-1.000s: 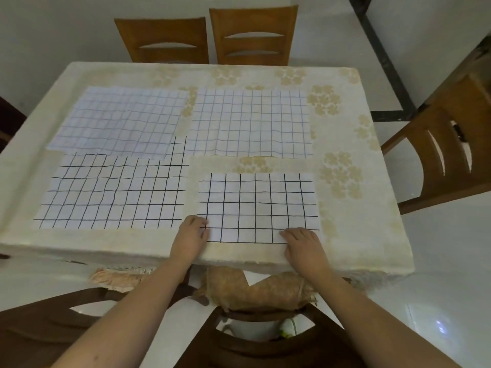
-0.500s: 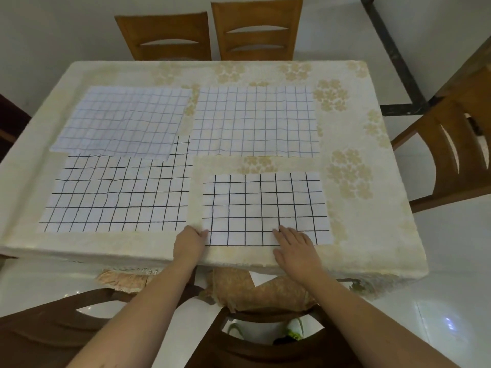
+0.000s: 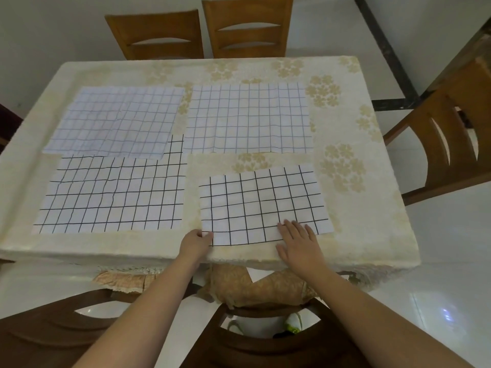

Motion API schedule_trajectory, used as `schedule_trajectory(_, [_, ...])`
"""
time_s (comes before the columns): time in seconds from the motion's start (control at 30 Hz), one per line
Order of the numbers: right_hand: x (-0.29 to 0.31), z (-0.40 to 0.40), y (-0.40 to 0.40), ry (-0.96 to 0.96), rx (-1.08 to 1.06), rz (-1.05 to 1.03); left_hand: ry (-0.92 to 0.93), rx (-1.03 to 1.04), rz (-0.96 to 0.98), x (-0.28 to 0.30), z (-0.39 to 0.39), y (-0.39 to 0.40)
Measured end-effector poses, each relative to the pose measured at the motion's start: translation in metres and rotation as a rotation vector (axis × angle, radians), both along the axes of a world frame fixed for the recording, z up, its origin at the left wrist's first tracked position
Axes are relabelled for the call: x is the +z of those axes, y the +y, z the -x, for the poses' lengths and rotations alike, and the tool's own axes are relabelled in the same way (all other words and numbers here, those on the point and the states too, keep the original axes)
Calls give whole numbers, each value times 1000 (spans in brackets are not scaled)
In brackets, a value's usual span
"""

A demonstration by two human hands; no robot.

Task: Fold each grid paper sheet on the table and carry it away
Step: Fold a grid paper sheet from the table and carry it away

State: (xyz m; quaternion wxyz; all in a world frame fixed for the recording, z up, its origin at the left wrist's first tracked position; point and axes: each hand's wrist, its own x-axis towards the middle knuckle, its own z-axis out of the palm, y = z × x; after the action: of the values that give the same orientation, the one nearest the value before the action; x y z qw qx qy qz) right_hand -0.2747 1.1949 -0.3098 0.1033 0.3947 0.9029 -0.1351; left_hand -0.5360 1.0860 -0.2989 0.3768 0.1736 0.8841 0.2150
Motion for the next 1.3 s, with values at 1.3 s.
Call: schedule_trajectory(1.3, [20, -28, 11, 671, -1075, 525, 130, -829, -236, 31, -102, 69])
